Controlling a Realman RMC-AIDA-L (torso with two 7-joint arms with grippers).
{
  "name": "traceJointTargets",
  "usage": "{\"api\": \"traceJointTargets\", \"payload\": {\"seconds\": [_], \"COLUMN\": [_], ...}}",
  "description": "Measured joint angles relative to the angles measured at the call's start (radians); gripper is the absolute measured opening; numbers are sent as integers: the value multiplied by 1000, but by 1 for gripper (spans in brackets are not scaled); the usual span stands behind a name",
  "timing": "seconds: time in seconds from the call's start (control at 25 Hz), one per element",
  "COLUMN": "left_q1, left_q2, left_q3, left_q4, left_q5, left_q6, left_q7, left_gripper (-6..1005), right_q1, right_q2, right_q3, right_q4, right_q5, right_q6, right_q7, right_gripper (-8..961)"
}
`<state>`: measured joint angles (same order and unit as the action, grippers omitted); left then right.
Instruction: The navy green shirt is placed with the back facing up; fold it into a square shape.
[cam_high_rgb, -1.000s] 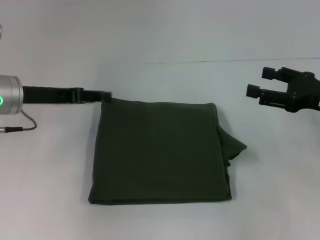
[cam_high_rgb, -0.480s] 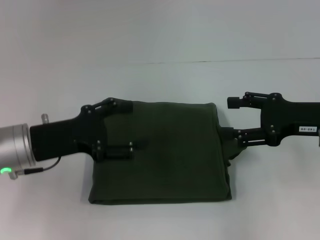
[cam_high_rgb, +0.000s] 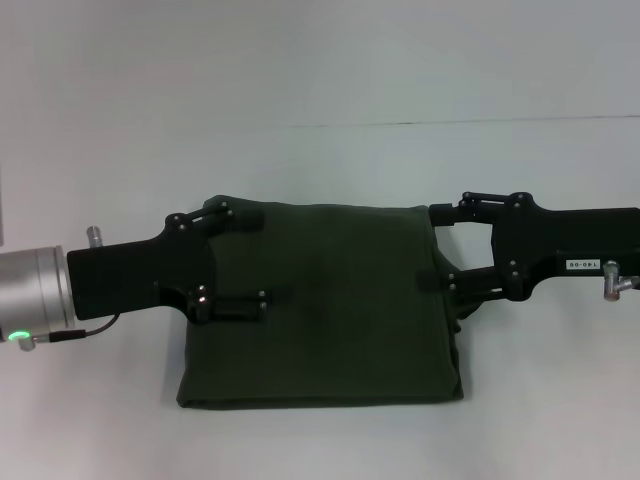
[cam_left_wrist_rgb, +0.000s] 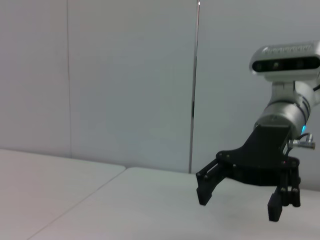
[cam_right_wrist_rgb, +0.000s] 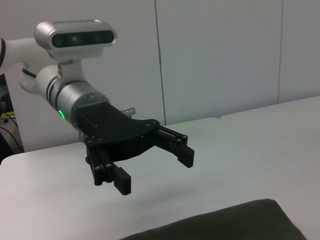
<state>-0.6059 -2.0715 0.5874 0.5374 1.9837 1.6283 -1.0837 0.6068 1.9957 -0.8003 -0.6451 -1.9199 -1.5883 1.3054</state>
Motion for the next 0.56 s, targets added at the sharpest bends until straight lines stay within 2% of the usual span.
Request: {"api": "traceJointTargets", "payload": {"seconds": [0.56], "left_q1": [-32], "left_q2": [15], "left_q3": [3], "left_q4": [-3], "left_q5": [47], "left_q6": [-19], "left_q7": [-1], "left_gripper": [965], "right_q1": [10], "right_q2": [6], "right_q3": [-2], "right_q4": [20], "right_q5": [-1], "right_q6": [11], "right_q7": [-5], "right_gripper": [924]}}
